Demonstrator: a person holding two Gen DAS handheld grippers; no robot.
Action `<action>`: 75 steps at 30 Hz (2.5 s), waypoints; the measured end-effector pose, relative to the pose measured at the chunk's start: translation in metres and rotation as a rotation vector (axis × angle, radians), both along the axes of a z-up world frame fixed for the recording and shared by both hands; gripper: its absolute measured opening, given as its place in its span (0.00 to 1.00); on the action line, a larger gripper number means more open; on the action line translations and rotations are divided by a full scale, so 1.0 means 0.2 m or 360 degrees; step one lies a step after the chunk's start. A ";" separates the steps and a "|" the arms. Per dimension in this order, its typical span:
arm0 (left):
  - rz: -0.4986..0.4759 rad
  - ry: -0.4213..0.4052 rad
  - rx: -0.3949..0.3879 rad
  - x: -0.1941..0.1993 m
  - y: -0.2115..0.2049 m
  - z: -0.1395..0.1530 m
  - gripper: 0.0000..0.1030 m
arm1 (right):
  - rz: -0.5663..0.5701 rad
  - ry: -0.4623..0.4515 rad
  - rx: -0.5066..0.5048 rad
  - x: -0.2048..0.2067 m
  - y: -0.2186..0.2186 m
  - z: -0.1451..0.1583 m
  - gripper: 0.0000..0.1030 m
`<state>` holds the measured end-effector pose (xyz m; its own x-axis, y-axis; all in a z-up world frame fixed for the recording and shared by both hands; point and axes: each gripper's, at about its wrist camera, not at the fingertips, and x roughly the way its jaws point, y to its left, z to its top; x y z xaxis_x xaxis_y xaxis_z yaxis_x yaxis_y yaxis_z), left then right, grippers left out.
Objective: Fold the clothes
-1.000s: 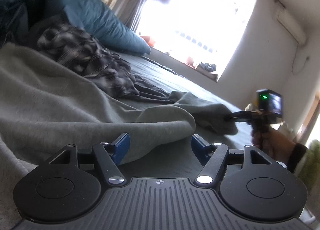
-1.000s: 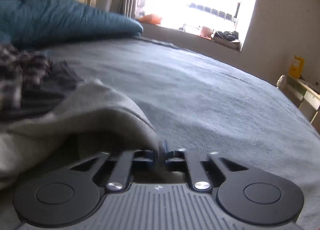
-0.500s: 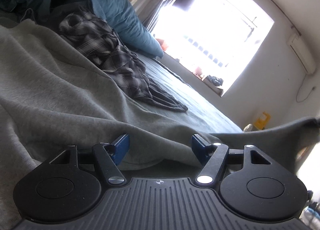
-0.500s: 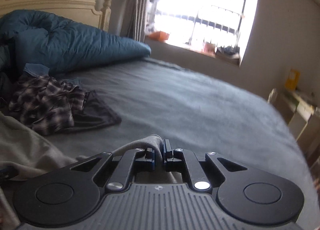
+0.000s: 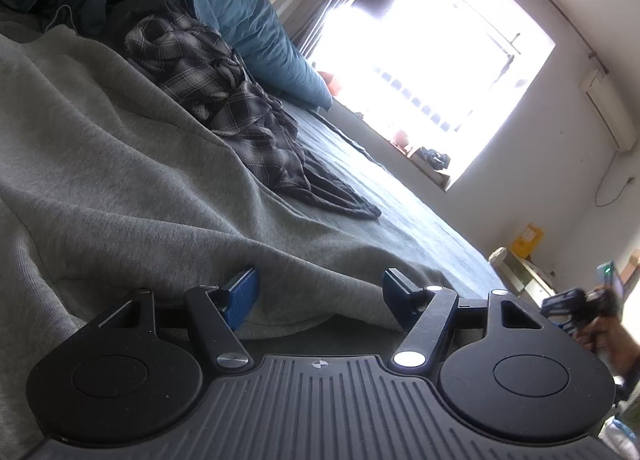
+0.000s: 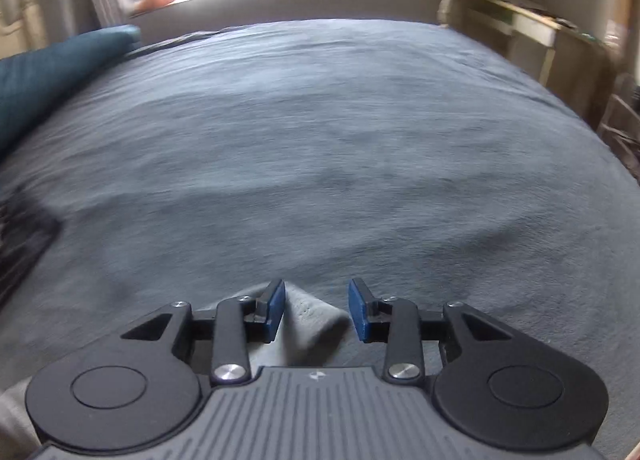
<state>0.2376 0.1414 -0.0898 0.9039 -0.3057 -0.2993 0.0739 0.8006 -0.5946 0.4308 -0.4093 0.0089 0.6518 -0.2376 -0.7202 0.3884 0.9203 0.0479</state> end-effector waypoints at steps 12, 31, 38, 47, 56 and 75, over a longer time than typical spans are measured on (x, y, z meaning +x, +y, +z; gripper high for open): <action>-0.0004 0.0007 -0.0025 0.02 0.01 -0.01 0.67 | 0.0800 -0.0292 -0.0013 -0.64 0.37 0.16 0.45; 0.0003 -0.0008 -0.0114 0.01 0.05 -0.02 0.67 | 0.0925 0.0087 -0.1330 -0.84 0.65 -0.29 0.07; 0.0036 -0.0032 -0.0159 0.00 0.07 -0.02 0.67 | 0.0792 -0.0214 -0.1406 -1.03 0.74 0.16 0.05; 0.0080 -0.0056 -0.0219 -0.02 0.11 -0.01 0.67 | 0.0938 -0.0340 -0.1332 -1.45 1.02 0.69 0.05; 0.0096 -0.0057 -0.0203 -0.02 0.11 -0.01 0.67 | 0.0953 -0.0189 -0.1149 -1.22 0.84 0.55 0.06; 0.0073 -0.0074 -0.0143 -0.01 0.09 -0.01 0.69 | 0.0226 -0.0106 -0.0318 -0.44 0.10 0.06 0.66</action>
